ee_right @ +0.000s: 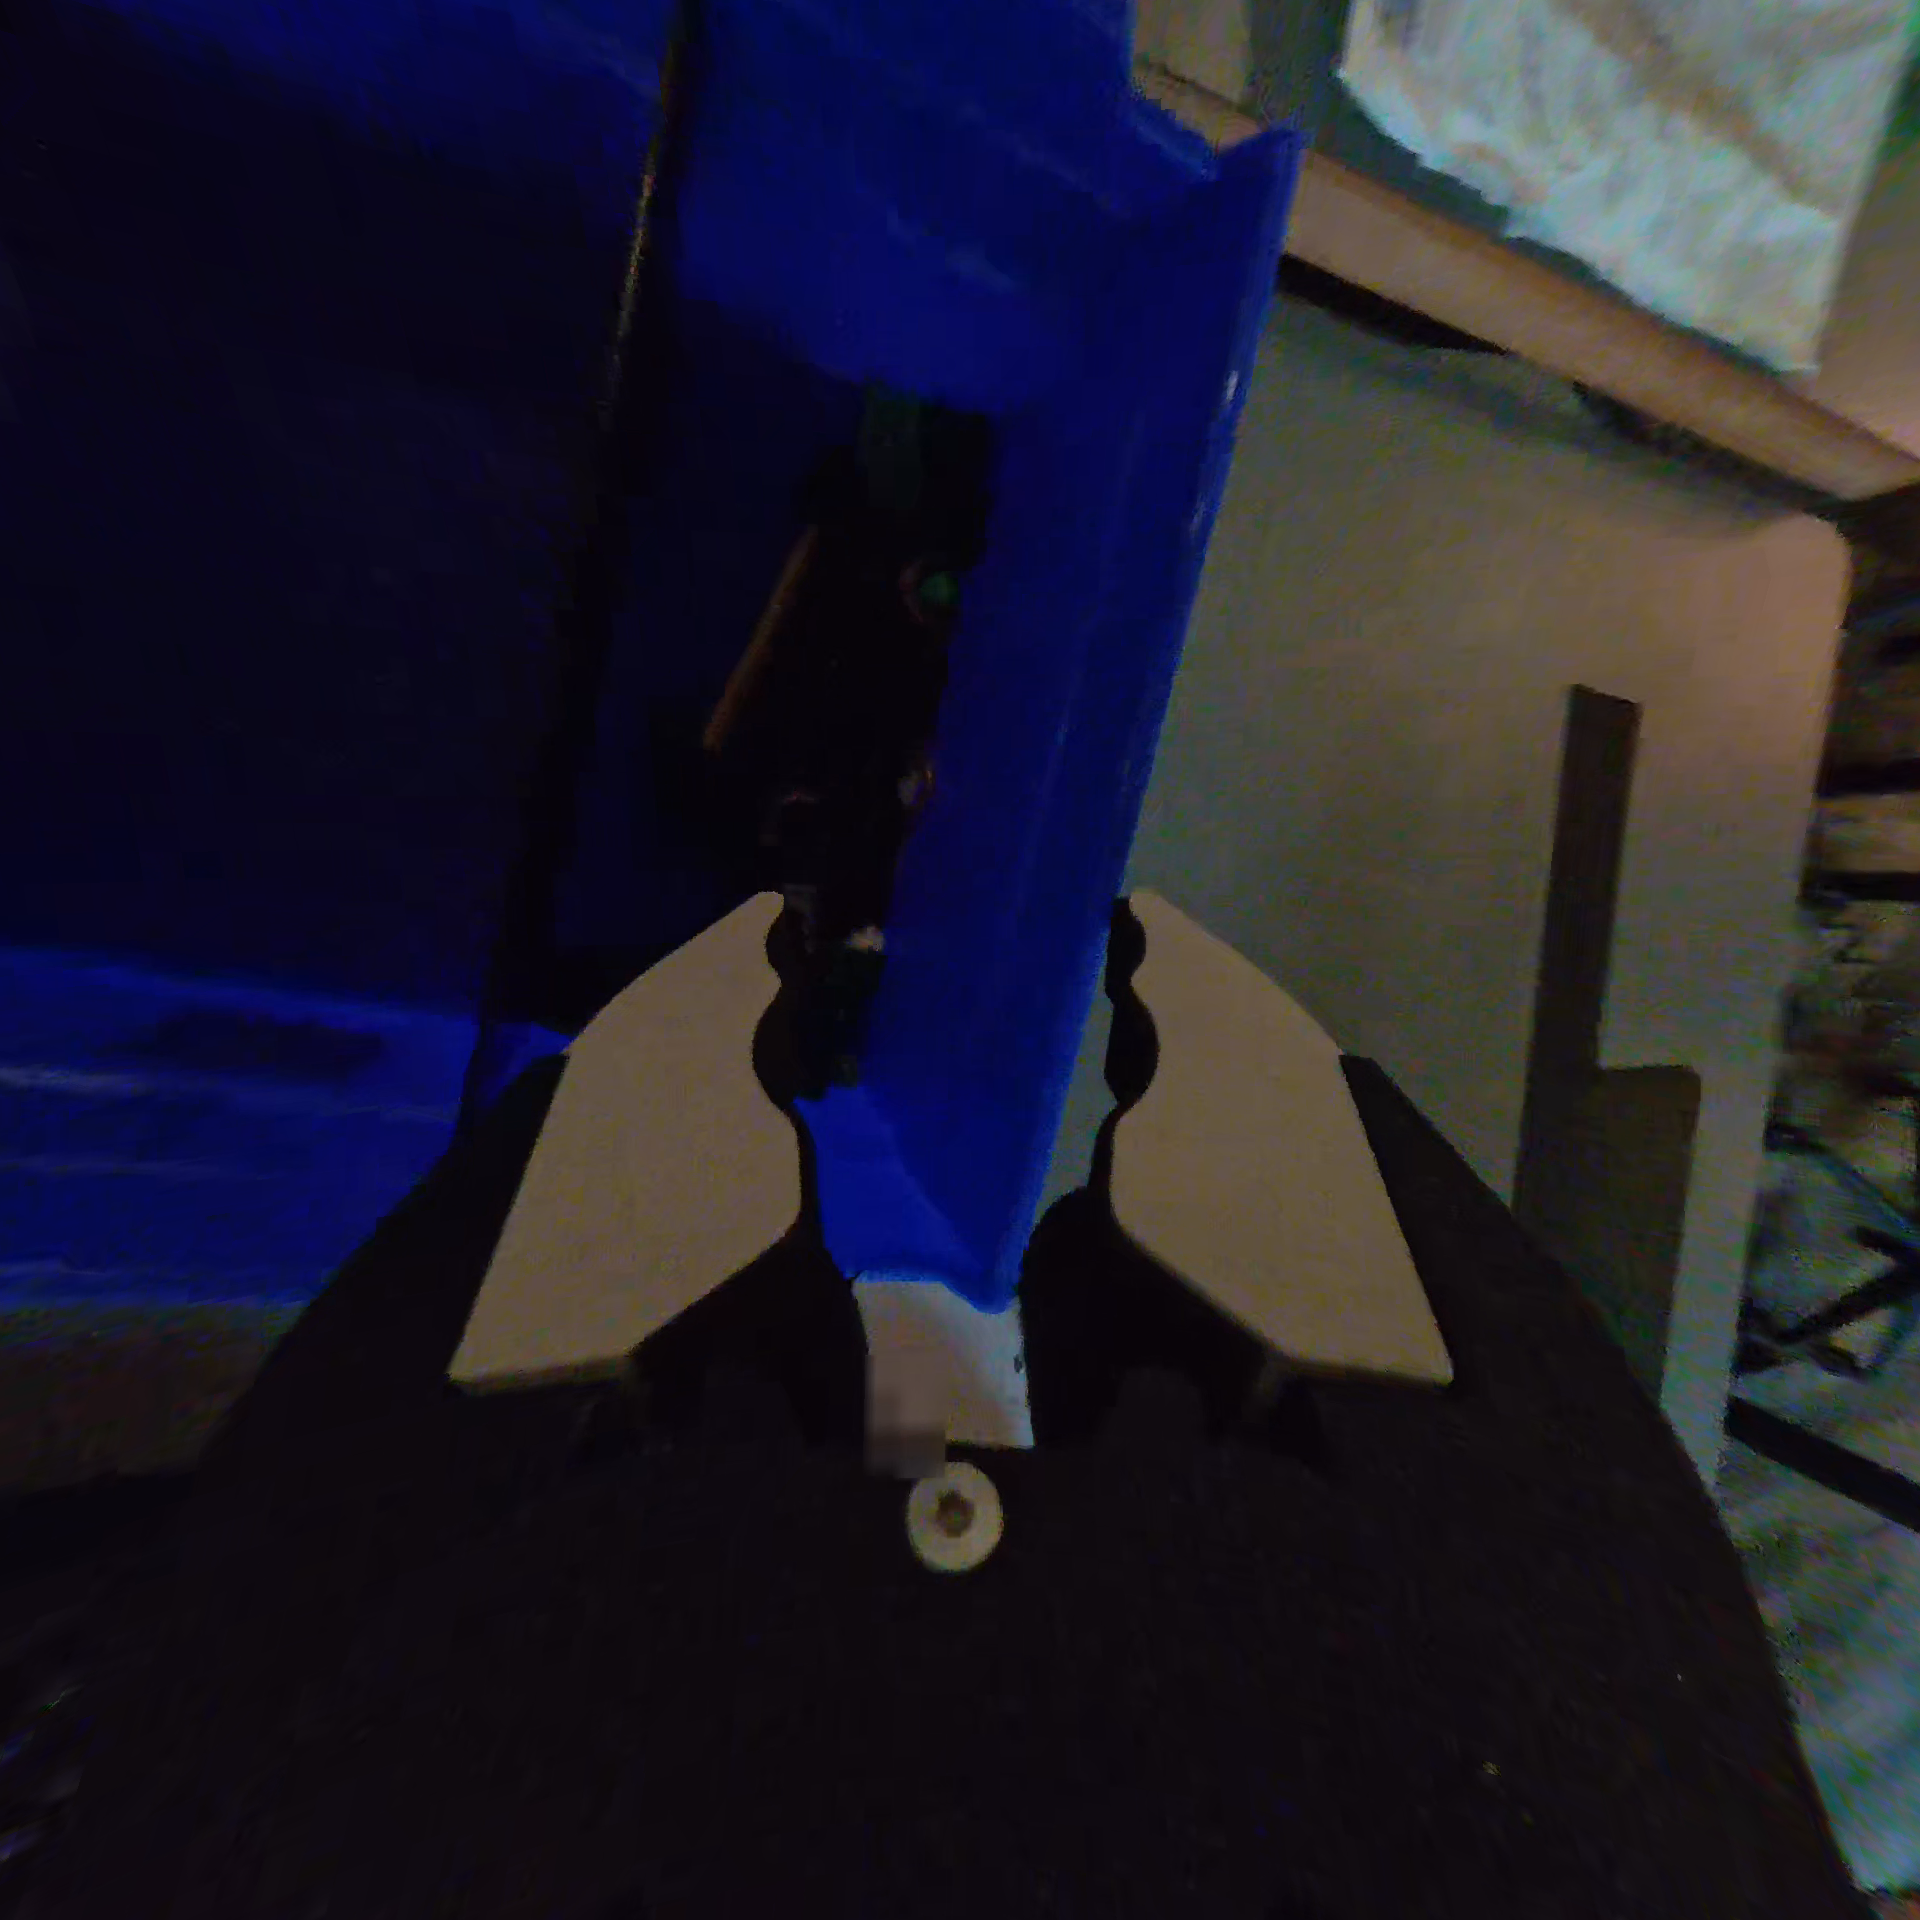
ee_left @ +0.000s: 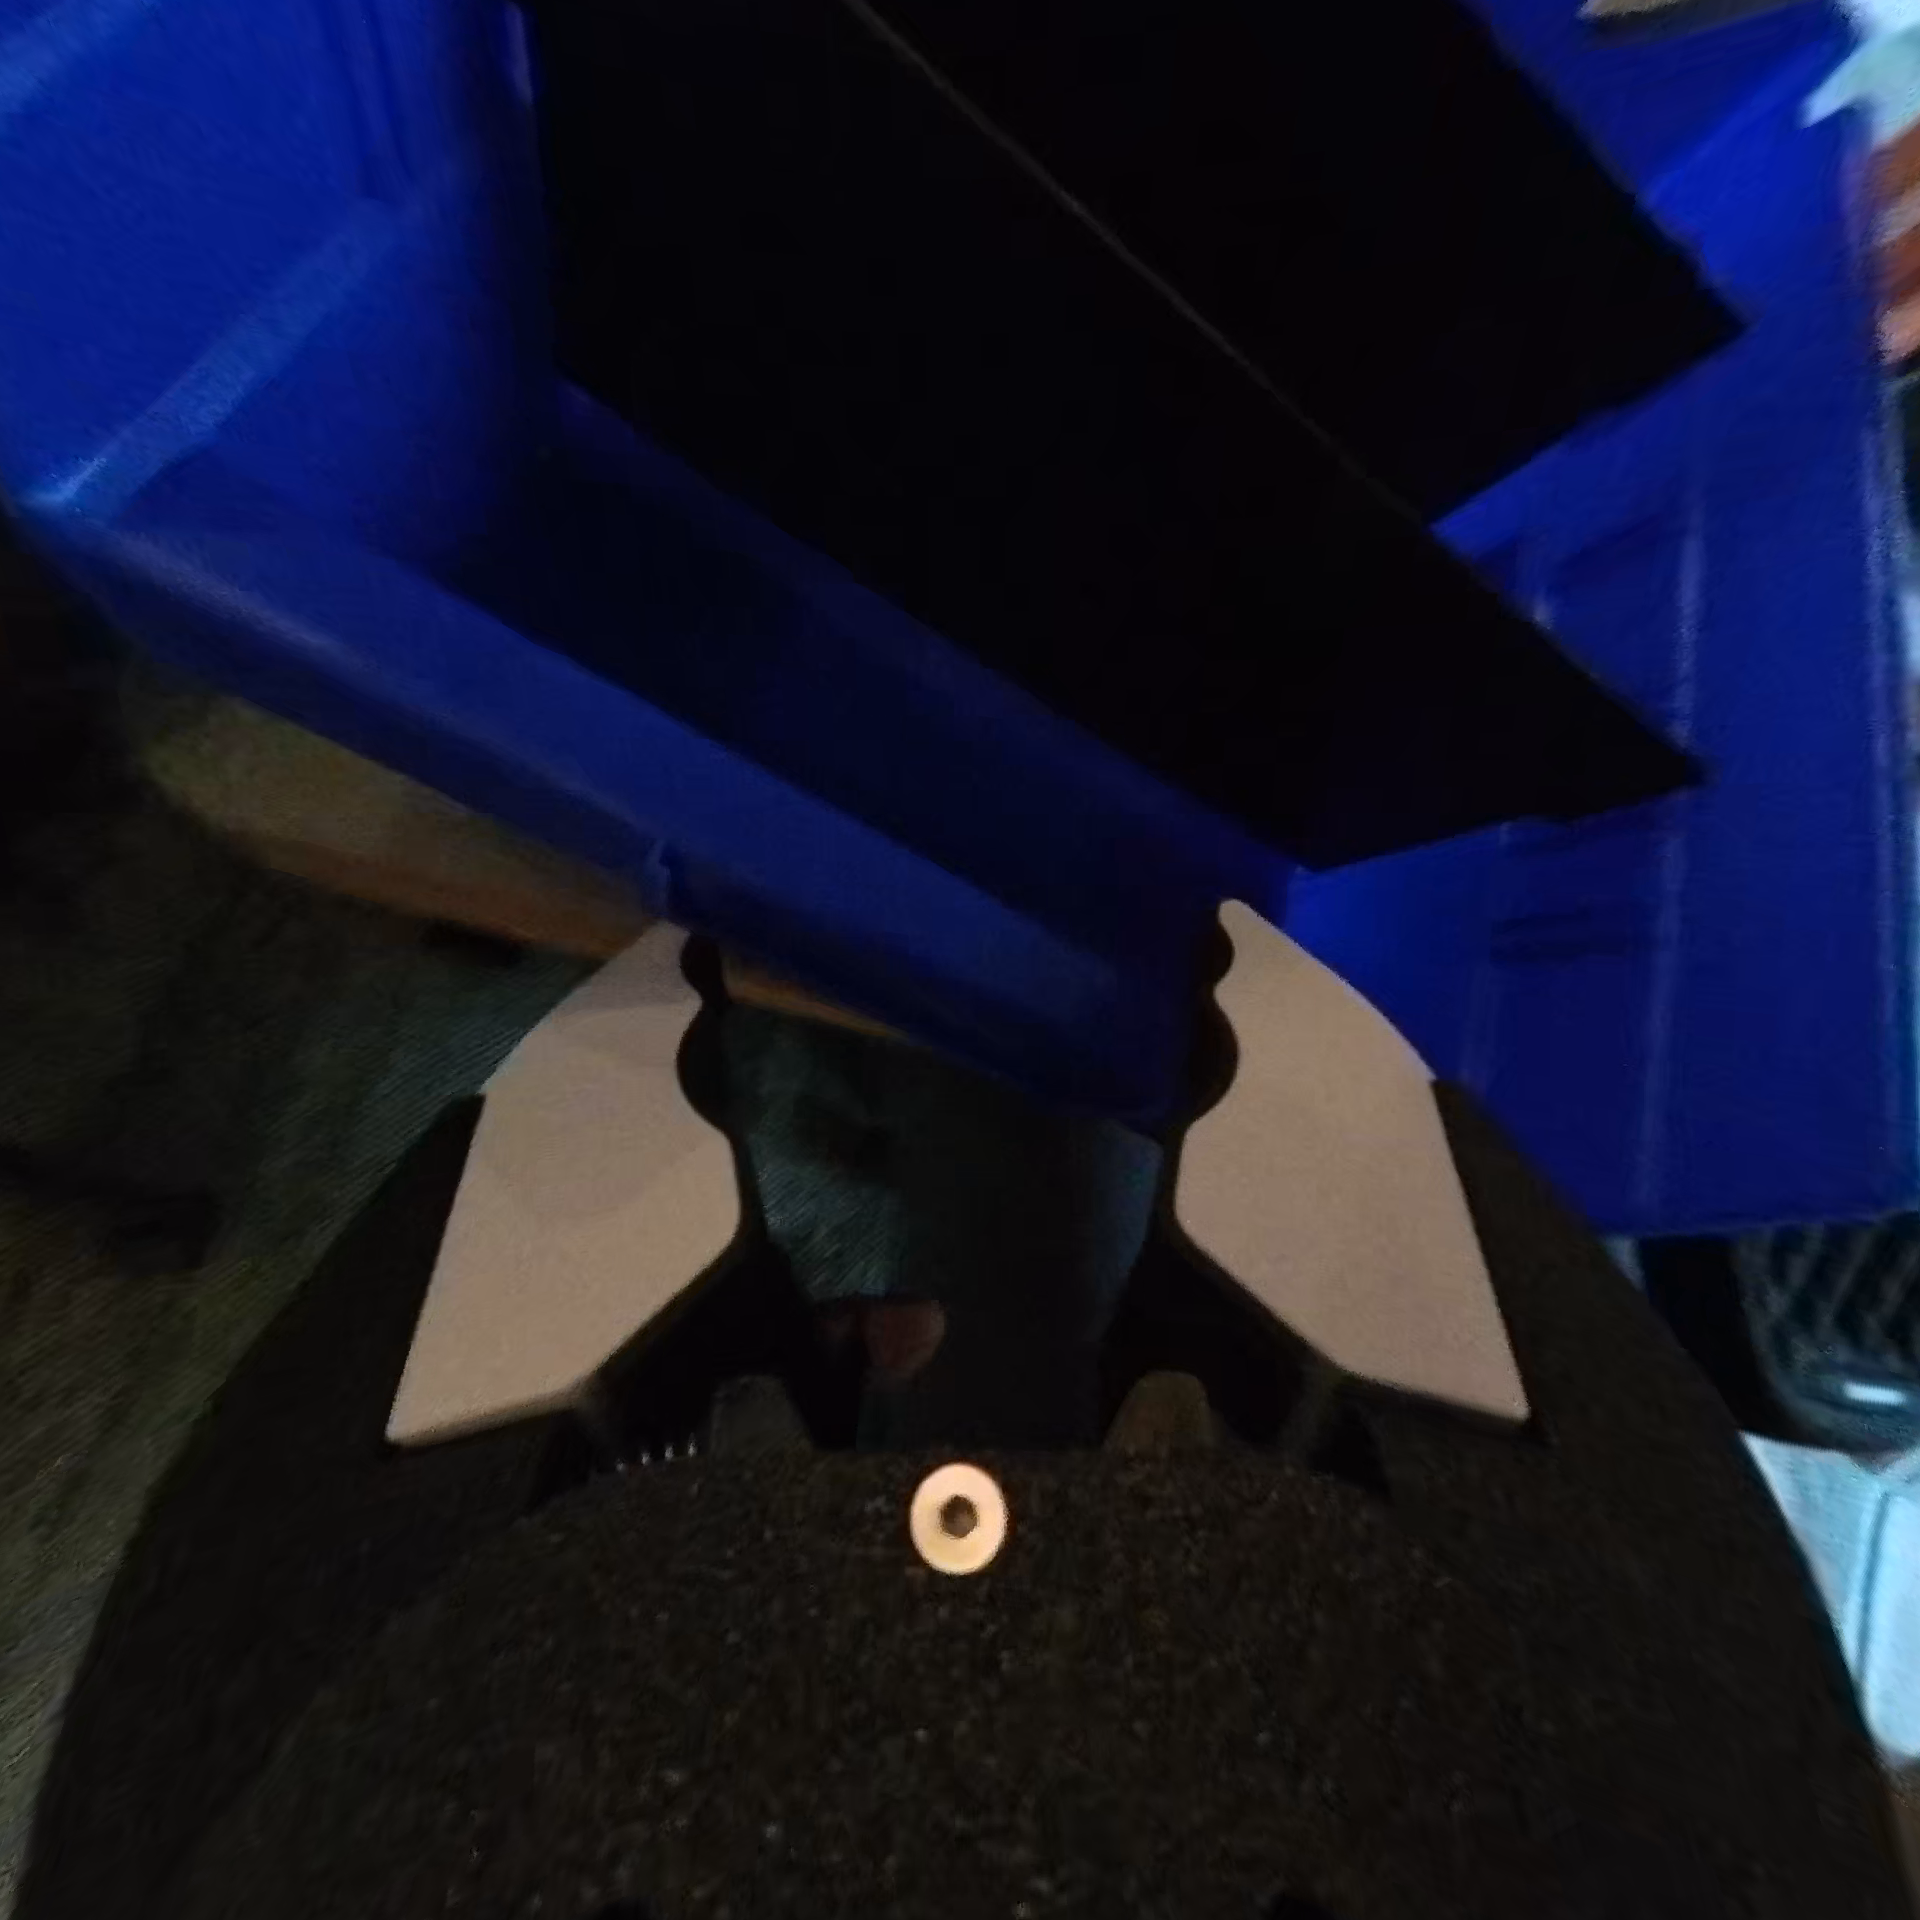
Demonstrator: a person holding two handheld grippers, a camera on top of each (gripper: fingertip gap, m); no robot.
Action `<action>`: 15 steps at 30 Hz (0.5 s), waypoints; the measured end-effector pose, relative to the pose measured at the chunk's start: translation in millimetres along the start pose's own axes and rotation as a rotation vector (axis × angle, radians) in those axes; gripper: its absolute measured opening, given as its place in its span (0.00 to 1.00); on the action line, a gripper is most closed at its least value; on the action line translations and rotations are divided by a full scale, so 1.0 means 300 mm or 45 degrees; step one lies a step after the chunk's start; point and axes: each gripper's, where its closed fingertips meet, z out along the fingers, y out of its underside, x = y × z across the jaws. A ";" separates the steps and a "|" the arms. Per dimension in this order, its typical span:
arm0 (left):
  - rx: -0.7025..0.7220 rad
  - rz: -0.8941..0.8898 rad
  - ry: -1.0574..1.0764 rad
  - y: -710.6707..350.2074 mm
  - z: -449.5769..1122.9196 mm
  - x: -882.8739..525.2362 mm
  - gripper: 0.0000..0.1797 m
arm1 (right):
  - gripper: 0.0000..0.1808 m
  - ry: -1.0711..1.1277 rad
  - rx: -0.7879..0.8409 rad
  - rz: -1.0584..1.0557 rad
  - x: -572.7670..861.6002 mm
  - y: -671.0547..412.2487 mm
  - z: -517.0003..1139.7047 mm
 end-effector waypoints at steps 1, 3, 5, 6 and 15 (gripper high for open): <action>0.025 0.003 0.032 -0.002 0.011 0.022 0.48 | 0.30 -0.011 0.036 0.024 -0.004 0.004 -0.016; 0.067 0.002 0.078 0.003 0.028 0.053 0.50 | 0.27 -0.100 0.123 0.091 -0.038 -0.008 -0.061; 0.125 -0.032 0.113 0.001 0.033 0.069 0.53 | 0.23 -0.240 0.118 0.129 -0.096 0.004 -0.098; 0.148 -0.048 0.135 0.001 0.027 0.075 0.54 | 0.20 -0.300 0.074 0.148 -0.123 0.022 -0.110; 0.202 0.133 -0.106 -0.039 -0.091 -0.007 0.45 | 0.02 -0.438 -0.303 0.082 -0.237 0.097 -0.075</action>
